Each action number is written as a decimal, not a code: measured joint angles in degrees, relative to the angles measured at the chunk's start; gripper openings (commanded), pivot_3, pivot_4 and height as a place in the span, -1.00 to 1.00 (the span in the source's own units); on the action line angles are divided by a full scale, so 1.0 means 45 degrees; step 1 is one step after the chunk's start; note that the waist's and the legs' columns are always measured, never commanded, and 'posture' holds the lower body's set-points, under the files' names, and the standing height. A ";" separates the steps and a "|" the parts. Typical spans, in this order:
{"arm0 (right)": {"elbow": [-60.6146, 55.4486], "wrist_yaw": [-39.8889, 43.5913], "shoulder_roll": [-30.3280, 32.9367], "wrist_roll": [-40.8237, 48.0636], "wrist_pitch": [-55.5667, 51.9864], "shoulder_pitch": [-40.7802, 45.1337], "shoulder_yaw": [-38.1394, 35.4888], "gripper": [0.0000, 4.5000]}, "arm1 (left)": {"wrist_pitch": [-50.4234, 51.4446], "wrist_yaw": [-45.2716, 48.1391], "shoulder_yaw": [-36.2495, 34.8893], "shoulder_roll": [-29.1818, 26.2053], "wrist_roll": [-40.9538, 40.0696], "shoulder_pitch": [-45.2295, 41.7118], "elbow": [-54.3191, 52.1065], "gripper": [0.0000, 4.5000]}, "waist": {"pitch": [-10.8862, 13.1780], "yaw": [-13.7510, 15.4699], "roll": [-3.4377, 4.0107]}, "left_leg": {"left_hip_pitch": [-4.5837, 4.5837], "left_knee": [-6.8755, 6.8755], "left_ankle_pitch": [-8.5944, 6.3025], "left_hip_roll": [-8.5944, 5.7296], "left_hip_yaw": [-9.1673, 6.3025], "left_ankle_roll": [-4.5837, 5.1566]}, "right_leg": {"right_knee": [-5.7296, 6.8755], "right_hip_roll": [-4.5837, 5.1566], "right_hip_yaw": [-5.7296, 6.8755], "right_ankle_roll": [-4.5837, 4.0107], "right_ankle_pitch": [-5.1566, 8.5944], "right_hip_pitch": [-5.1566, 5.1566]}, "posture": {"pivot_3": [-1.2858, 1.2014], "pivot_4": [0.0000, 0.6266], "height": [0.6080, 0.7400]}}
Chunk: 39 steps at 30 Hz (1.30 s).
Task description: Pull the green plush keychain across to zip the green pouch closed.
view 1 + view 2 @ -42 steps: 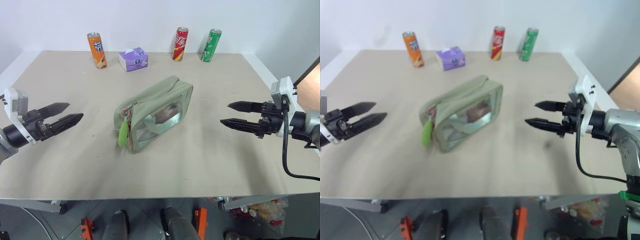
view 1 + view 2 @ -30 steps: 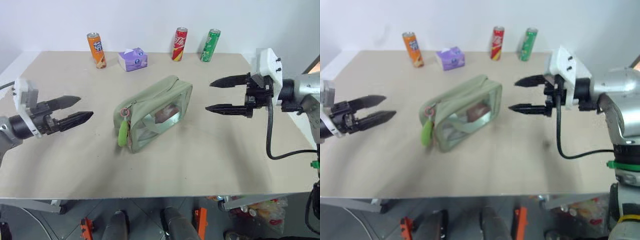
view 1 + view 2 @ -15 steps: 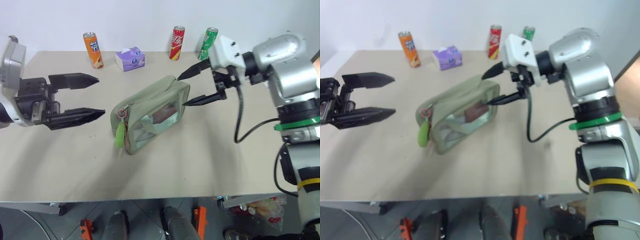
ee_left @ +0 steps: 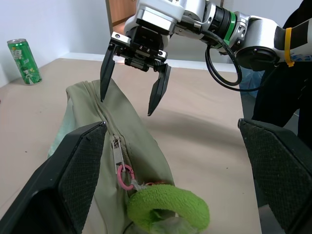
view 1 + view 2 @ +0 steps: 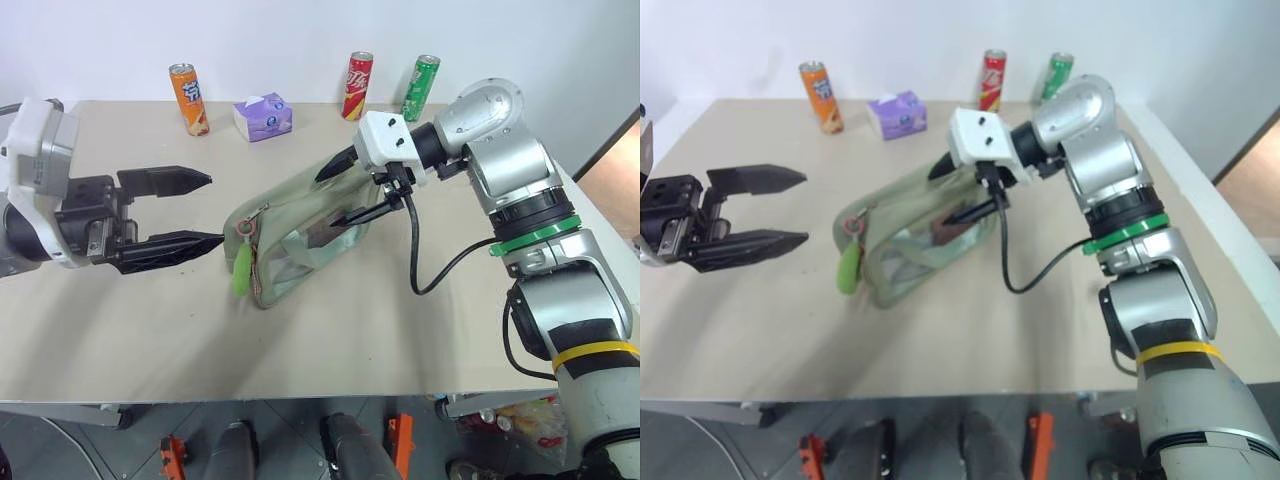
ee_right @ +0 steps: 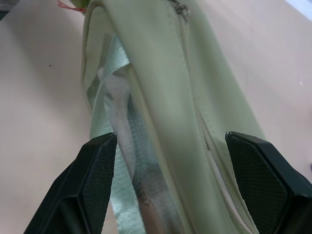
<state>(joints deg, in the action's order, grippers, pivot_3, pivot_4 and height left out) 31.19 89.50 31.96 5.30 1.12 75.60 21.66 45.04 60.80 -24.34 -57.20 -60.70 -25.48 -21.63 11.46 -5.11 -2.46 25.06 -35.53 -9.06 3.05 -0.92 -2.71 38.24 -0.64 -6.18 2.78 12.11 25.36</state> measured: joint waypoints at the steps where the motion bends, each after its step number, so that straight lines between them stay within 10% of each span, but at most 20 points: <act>1: 0.0003 0.0004 0.0001 0.0001 -0.0001 -0.0001 0.0085 0.63 | -0.0030 -0.0027 0.0006 0.0008 0.0015 0.0007 0.0000 0.99 | 0.0000 0.0000 0.0000 | 0.0000 0.0000 0.0000 -0.0001 -0.0001 -0.0001 | 0.0002 -0.0001 0.0001 0.0000 0.0000 0.0000 | 0.03 -0.52 1.00; 11: 0.0255 0.0026 0.0036 0.0022 0.0000 -0.0139 0.0240 -0.98 | -0.0066 -0.0159 0.0042 0.0134 0.0107 0.0035 0.0007 1.00 | 0.0000 0.0010 0.0000 | 0.0000 0.0001 0.0002 -0.0002 -0.0021 -0.0003 | 0.0004 -0.0004 0.0016 -0.0003 0.0002 -0.0006 | 0.03 -0.52 1.00; 39: 0.0331 -0.0050 0.0315 -0.2289 -0.6472 0.2498 0.1251 -0.98 | -0.0434 -0.0922 0.0475 0.0856 0.0140 0.0036 -0.0258 1.00 | 0.0018 0.0096 0.0030 | 0.0010 0.0009 0.0004 -0.0006 -0.0031 -0.0009 | 0.0014 -0.0004 0.0031 -0.0026 0.0021 0.0012 | 0.03 -0.52 1.00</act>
<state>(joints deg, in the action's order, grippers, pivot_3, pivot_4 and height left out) 32.68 89.27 33.38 -5.00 -28.00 86.84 27.29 43.09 56.65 -22.20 -53.35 -60.07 -25.32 -22.79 11.55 -4.68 -2.32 25.11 -35.49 -9.04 3.02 -1.07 -2.76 38.30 -0.66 -6.04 2.66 12.21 25.41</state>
